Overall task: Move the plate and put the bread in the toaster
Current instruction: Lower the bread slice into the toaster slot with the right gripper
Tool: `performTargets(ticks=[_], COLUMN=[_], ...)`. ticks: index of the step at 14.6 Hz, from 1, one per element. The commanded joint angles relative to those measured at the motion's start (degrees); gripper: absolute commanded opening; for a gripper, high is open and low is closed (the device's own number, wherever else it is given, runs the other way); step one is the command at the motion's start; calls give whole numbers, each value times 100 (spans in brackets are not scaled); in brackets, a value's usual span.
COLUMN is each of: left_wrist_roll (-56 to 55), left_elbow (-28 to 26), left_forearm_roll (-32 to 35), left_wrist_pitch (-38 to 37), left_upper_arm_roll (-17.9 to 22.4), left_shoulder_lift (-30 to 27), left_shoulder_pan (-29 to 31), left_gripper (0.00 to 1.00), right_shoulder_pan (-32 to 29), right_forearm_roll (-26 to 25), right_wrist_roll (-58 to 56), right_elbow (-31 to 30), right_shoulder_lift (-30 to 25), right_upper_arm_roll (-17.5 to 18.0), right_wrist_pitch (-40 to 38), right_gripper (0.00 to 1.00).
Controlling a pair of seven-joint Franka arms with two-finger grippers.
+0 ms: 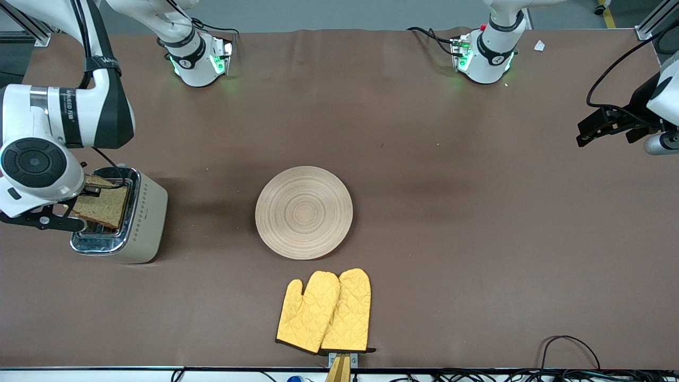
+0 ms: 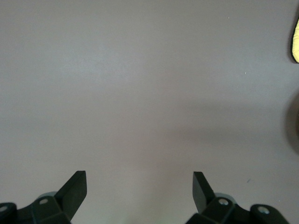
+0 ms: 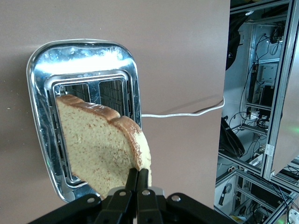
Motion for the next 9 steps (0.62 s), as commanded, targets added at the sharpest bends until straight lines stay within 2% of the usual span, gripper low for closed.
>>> performTargets(ticks=[1,9], left_wrist_roll=[94,-12], left_elbow=[40,40], left_forearm_roll=[129,129], left_wrist_pitch=[-22,-14], left_upper_arm_roll=[-4,-13], left_shoulder_lift=[-34,-25], left_shoulder_pan=[2,-6], left_gripper=[100,100], right_shoulder_pan=[-76,-85], right_forearm_roll=[-167,-167], right_wrist_roll=[-84,-75], right_elbow=[-116,-124], right_shoulder_lift=[-111,-85], right_upper_arm_roll=[78,78], right_wrist_pitch=[56,144], right_gripper=[1,1])
